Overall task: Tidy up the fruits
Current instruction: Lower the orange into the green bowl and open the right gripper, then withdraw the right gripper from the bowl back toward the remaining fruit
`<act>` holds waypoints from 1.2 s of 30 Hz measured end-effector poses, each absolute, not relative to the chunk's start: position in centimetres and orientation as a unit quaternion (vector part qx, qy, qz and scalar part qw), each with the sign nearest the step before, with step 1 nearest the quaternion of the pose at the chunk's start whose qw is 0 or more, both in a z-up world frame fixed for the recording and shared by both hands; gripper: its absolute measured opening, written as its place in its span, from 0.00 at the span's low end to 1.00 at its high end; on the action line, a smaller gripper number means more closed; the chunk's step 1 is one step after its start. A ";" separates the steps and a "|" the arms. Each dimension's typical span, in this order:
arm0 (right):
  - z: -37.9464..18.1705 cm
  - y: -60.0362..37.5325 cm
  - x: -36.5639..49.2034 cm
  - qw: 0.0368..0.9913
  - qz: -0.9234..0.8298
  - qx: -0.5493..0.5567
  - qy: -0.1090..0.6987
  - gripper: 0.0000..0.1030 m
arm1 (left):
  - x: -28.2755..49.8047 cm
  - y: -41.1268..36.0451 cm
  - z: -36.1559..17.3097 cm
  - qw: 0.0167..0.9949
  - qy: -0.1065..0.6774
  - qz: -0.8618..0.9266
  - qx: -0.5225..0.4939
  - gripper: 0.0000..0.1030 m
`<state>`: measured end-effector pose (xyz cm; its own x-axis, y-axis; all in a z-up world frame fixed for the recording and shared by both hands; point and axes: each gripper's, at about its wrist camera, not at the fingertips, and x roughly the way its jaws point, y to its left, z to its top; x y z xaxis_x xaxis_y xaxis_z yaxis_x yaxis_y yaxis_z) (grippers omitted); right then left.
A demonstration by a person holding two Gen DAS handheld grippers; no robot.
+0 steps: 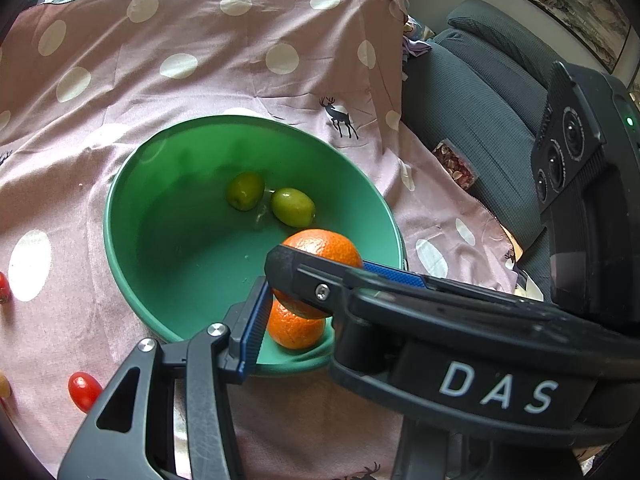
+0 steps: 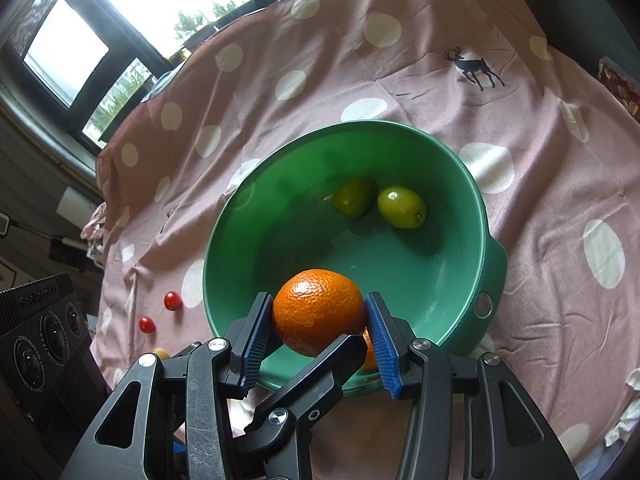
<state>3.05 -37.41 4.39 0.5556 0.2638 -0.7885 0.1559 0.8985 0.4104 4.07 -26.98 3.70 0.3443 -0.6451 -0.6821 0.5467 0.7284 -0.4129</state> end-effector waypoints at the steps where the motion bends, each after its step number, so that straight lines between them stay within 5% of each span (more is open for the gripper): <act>1: 4.4 -37.4 3.1 0.853 0.032 0.224 0.470 0.49 | 4.1 -27.0 3.7 0.818 0.442 -0.363 -0.055 0.44; 7: 4.2 -37.5 3.0 0.852 0.024 0.223 0.472 0.51 | 3.7 -26.7 4.0 0.827 0.434 -0.354 -0.051 0.46; 19: 6.7 -36.2 2.0 0.881 0.027 0.212 0.421 0.60 | 0.9 -20.4 8.1 0.854 0.378 -0.350 -0.074 0.71; 36: 10.2 -30.1 0.6 0.914 0.097 0.192 0.343 0.60 | -1.5 -3.7 9.2 0.903 0.366 -0.191 -0.116 0.80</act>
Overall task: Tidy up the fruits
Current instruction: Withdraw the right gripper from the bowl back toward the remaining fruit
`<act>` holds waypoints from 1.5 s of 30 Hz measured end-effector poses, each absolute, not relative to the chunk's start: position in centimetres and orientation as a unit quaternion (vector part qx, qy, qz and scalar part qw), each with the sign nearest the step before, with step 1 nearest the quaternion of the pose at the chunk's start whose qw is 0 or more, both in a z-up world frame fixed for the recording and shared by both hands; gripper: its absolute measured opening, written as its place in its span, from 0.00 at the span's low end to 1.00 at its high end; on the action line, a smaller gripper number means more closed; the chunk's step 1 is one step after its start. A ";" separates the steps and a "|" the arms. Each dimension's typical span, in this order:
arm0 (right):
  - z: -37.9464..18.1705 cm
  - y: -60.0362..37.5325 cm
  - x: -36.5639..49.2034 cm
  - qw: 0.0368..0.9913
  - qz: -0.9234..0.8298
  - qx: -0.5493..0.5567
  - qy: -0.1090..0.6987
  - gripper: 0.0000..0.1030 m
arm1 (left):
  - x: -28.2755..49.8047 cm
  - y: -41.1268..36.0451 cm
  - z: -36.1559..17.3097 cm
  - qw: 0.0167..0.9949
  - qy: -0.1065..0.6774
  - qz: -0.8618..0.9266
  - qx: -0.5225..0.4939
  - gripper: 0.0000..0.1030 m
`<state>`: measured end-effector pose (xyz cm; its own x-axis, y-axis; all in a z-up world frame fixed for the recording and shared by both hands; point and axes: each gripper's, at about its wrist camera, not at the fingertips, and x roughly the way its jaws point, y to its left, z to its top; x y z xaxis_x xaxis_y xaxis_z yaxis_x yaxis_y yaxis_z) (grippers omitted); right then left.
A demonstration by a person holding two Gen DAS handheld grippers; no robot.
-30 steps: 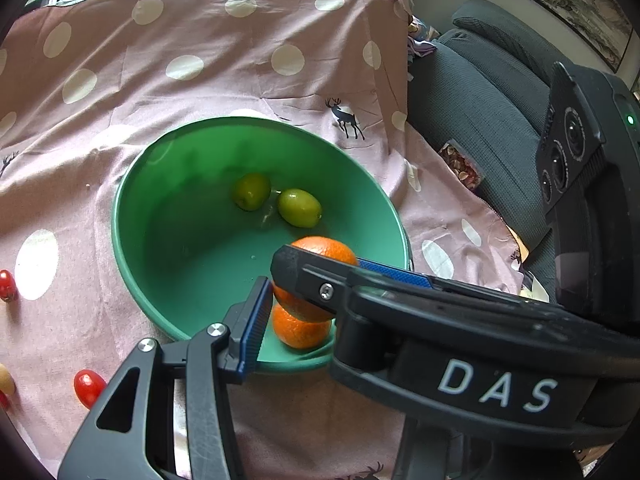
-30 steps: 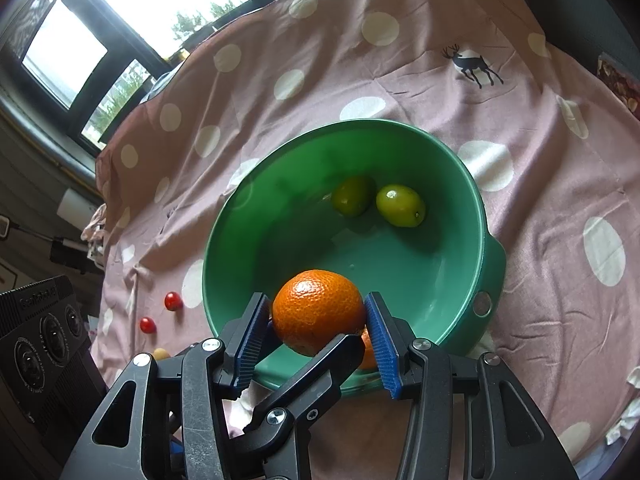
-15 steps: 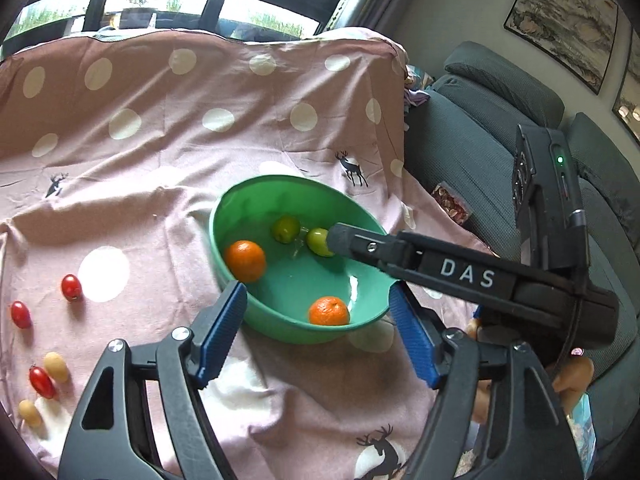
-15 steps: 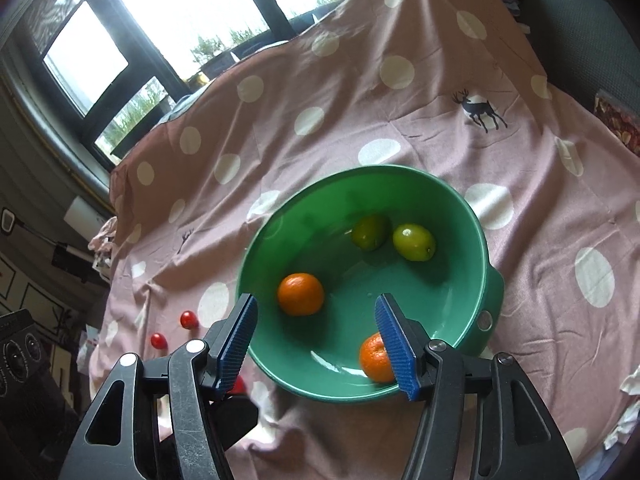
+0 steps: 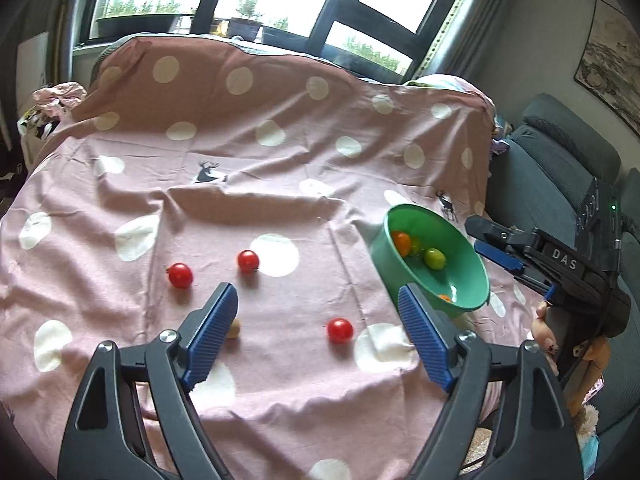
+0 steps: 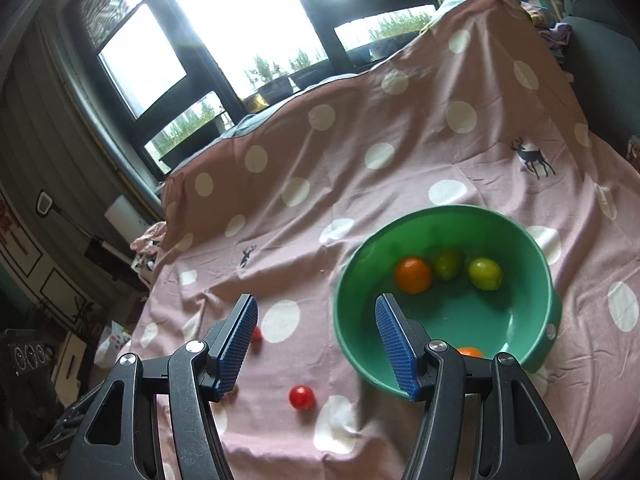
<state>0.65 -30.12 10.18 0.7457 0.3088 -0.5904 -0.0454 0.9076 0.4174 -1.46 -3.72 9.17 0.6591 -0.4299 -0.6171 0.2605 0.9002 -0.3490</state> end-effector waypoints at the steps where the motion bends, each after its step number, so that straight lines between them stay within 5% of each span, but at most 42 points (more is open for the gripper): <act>1: 10.0 -29.6 0.8 0.913 0.102 0.191 0.345 0.60 | -1.4 -3.0 8.7 0.904 0.366 -0.183 -0.120 0.80; 20: 5.2 -21.6 3.0 0.891 0.106 0.083 0.433 0.60 | 0.0 0.9 3.9 0.885 0.423 -0.129 -0.145 0.78; 38: 2.8 -20.4 3.7 0.847 0.150 0.110 0.498 0.60 | 1.1 2.5 2.0 0.850 0.471 -0.140 -0.189 0.43; 45: 2.1 -18.4 4.0 0.829 0.197 0.118 0.510 0.44 | 1.4 2.7 1.4 0.841 0.491 -0.128 -0.186 0.34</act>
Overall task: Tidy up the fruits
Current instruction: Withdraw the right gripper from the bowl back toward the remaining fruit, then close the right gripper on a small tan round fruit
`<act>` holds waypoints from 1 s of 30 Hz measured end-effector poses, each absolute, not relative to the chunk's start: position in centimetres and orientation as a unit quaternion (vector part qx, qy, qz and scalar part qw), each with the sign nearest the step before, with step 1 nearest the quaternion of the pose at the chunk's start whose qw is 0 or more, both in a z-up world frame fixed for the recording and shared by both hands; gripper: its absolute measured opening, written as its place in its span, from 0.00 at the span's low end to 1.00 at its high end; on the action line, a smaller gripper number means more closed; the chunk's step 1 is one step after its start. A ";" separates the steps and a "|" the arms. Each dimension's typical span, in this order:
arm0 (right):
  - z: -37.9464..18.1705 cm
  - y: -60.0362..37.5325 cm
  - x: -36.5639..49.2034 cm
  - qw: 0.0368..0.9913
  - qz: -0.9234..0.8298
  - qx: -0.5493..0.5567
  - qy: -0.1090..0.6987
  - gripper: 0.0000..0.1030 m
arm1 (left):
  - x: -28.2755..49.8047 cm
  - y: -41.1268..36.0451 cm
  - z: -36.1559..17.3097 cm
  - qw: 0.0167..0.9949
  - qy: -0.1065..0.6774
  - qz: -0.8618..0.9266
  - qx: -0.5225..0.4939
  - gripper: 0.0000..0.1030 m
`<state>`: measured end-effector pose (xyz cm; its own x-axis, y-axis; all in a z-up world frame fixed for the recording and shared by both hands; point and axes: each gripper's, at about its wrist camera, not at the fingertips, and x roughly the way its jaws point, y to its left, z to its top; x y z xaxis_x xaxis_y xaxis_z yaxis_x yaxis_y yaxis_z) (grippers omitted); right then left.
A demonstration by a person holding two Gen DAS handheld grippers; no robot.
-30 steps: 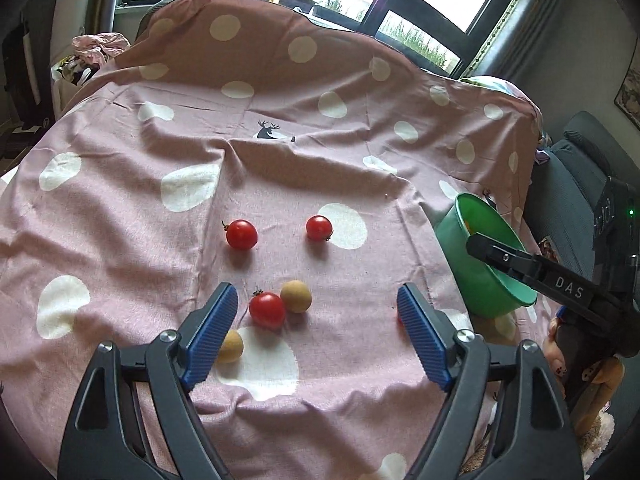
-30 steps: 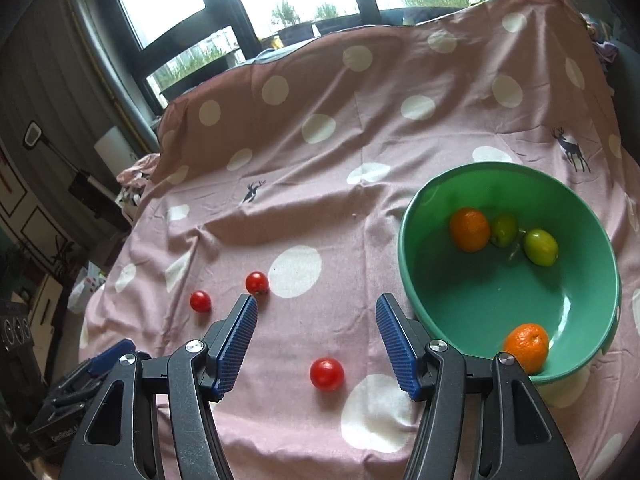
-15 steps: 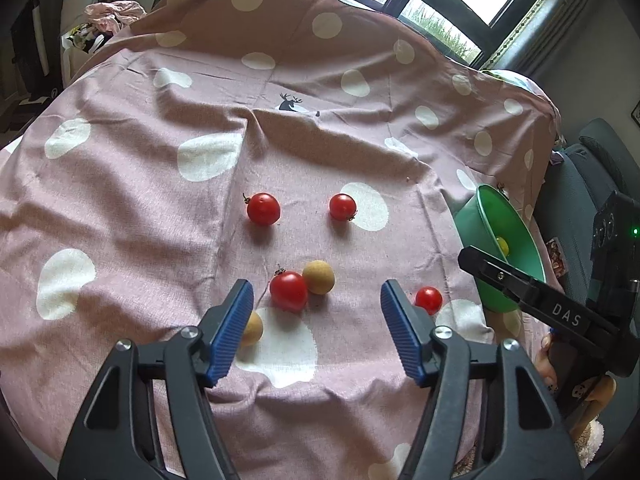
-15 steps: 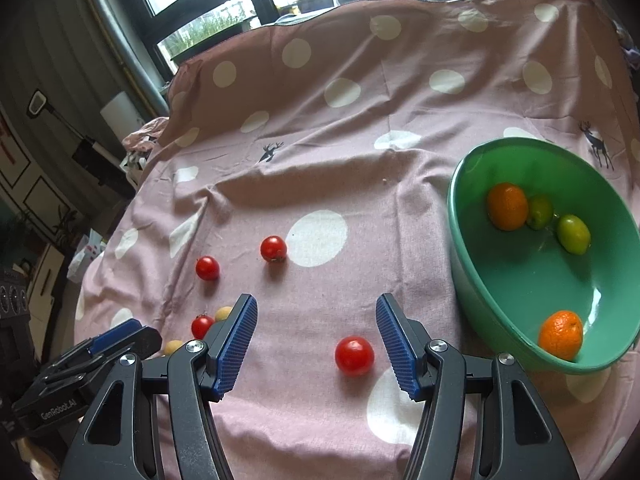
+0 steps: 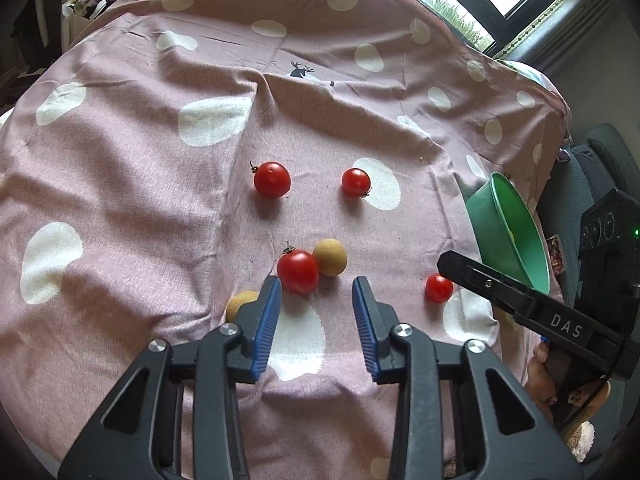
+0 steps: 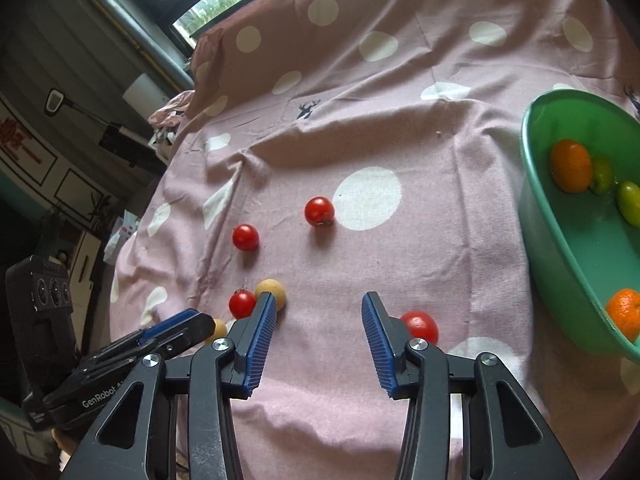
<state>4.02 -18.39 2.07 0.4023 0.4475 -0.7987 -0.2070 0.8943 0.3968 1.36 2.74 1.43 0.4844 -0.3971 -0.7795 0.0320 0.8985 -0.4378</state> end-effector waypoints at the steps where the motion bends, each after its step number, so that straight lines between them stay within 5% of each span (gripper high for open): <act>1: 2.0 -18.2 4.0 0.830 0.193 0.111 0.511 0.44 | 1.4 2.7 1.4 0.842 0.490 -0.130 -0.185 0.34; 30: 1.4 -17.0 5.4 0.831 0.191 0.088 0.514 0.44 | 2.1 1.2 -0.8 0.817 0.546 -0.110 -0.149 0.33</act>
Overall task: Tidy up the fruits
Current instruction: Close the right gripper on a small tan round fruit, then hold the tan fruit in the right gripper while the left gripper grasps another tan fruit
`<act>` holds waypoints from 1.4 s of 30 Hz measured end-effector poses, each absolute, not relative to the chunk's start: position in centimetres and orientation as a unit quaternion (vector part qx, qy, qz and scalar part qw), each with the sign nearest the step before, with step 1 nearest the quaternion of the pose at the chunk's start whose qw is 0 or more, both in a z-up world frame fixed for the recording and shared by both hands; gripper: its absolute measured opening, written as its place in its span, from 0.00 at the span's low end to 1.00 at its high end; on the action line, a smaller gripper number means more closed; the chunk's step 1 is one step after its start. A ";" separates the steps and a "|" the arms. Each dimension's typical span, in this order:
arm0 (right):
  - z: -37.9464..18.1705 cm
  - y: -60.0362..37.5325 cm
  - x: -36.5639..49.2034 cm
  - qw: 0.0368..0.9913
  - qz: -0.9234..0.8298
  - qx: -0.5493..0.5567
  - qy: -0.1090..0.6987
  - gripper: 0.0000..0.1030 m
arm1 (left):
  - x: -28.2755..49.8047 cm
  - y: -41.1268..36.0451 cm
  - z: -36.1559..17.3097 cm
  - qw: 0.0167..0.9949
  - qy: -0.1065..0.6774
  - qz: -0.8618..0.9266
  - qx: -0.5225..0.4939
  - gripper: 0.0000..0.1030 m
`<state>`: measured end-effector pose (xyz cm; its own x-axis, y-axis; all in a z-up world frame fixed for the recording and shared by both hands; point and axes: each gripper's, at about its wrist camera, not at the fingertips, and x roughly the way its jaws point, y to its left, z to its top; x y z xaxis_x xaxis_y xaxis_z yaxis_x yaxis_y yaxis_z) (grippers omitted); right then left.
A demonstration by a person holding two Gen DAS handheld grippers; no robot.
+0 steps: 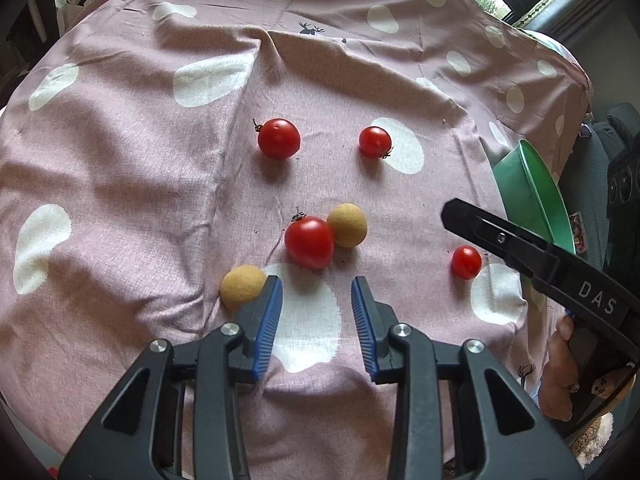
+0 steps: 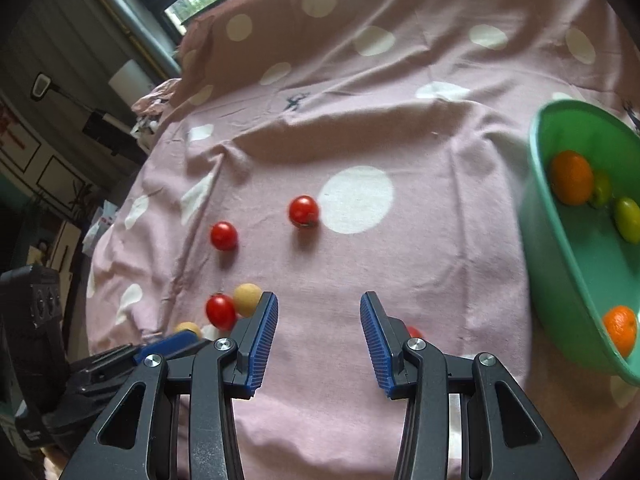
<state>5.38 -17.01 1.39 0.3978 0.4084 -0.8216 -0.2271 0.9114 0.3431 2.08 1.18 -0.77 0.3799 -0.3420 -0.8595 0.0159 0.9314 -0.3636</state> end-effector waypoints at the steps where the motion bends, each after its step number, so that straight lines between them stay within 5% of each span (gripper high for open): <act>1: 1.4 -16.1 5.6 0.828 0.205 0.086 0.514 0.44 | 2.1 1.2 -0.8 0.817 0.546 -0.110 -0.151 0.33; 9: -0.9 -11.3 7.5 0.796 0.254 0.069 0.545 0.34 | 2.6 1.7 -1.8 0.806 0.556 -0.107 -0.171 0.17; 18: -2.8 -11.5 7.9 0.780 0.244 0.086 0.570 0.32 | 2.7 2.0 -1.9 0.805 0.553 -0.109 -0.185 0.11; 42: -1.0 -12.7 6.8 0.792 0.246 0.105 0.549 0.28 | 2.2 1.8 -0.9 0.829 0.537 -0.070 -0.139 0.12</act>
